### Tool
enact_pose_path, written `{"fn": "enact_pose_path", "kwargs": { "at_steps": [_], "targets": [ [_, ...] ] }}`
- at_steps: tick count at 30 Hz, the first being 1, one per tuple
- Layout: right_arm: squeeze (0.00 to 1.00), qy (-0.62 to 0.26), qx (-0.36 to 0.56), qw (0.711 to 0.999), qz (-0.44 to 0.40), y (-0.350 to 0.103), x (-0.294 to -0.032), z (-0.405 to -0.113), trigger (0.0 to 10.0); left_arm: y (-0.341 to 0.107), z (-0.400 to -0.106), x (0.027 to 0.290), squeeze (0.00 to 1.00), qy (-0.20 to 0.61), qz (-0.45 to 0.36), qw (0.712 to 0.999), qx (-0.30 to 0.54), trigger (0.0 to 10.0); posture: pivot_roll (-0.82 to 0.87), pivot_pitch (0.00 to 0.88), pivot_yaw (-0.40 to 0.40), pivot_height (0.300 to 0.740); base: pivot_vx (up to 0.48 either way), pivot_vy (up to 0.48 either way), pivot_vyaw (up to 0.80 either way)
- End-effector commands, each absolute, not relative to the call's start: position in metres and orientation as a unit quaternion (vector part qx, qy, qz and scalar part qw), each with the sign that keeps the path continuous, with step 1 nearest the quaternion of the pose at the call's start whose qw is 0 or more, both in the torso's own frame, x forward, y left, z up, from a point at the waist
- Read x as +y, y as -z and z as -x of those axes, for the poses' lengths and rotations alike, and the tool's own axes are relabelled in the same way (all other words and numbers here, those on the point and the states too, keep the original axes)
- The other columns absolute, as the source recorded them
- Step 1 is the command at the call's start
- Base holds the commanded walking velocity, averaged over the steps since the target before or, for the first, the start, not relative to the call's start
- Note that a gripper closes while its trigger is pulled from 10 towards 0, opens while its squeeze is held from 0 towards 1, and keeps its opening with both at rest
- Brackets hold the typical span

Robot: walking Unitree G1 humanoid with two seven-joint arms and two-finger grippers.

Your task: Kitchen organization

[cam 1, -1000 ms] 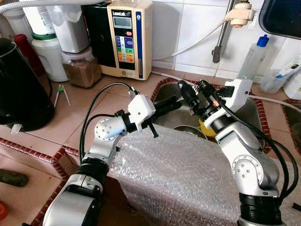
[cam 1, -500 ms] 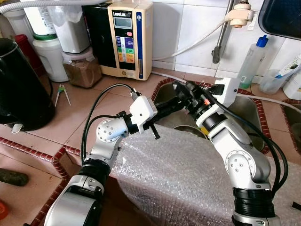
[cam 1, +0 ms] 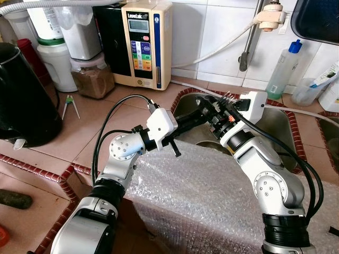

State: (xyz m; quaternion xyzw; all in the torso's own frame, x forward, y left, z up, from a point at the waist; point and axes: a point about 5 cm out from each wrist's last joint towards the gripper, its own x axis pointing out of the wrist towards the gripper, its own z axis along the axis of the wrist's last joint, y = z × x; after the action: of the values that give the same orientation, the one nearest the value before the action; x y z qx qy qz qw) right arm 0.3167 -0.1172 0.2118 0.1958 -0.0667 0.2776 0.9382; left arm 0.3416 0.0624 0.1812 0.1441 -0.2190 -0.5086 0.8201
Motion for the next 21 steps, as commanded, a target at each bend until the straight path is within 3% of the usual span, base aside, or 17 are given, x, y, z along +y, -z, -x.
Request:
{"fn": "enact_pose_path", "kwargs": {
  "at_steps": [1, 13, 14, 17, 19, 20, 21],
  "targets": [
    [0.0, -0.279, -0.069, 0.938, -0.195, -0.213, -0.1168, -0.3178, 0.0, -0.1872, -0.3439, 0.0608, 0.0, 0.507, -0.149, 0.818, -0.227, 0.0, 0.02, 0.0, 0.029, 0.74, 0.0, 0.0, 0.0],
    [0.0, -0.255, -0.075, 0.944, -0.195, -0.2123, -0.1211, -0.3202, 0.0, -0.1945, -0.3518, 0.0619, 0.0, 0.483, -0.14, 0.835, -0.223, 0.0, 0.02, 0.0, 0.034, 0.74, 0.0, 0.0, 0.0],
    [0.0, -0.254, -0.075, 0.944, -0.195, -0.212, -0.1212, -0.3203, 0.0, -0.1949, -0.3526, 0.0622, 0.0, 0.481, -0.141, 0.836, -0.222, 3.6, 0.02, 0.0, 0.035, 0.74, 0.0, 0.0, 0.0],
    [0.0, -0.251, -0.075, 0.945, -0.196, -0.2117, -0.1218, -0.3203, 0.0, -0.1956, -0.3537, 0.0626, 0.0, 0.478, -0.142, 0.838, -0.222, 3.1, 0.02, 0.0, 0.036, 0.74, 0.0, 0.0, 0.0],
    [0.0, -0.25, -0.076, 0.945, -0.196, -0.2116, -0.1222, -0.3202, 0.0, -0.1959, -0.3537, 0.0622, 0.0, 0.479, -0.143, 0.837, -0.222, 4.1, 0.02, 0.0, 0.036, 0.74, 0.0, 0.0, 0.0],
    [0.0, -0.249, -0.076, 0.945, -0.196, -0.2114, -0.1225, -0.3203, 0.0, -0.196, -0.3536, 0.0621, 0.0, 0.48, -0.144, 0.837, -0.223, 2.9, 0.02, 0.0, 0.036, 0.74, 0.0, 0.0, 0.0],
    [0.0, -0.249, -0.076, 0.946, -0.196, -0.2113, -0.1225, -0.3203, 0.0, -0.196, -0.3536, 0.0621, 0.0, 0.48, -0.144, 0.837, -0.223, 2.9, 0.02, 0.0, 0.036, 0.74, 0.0, 0.0, 0.0]
  ]
}}
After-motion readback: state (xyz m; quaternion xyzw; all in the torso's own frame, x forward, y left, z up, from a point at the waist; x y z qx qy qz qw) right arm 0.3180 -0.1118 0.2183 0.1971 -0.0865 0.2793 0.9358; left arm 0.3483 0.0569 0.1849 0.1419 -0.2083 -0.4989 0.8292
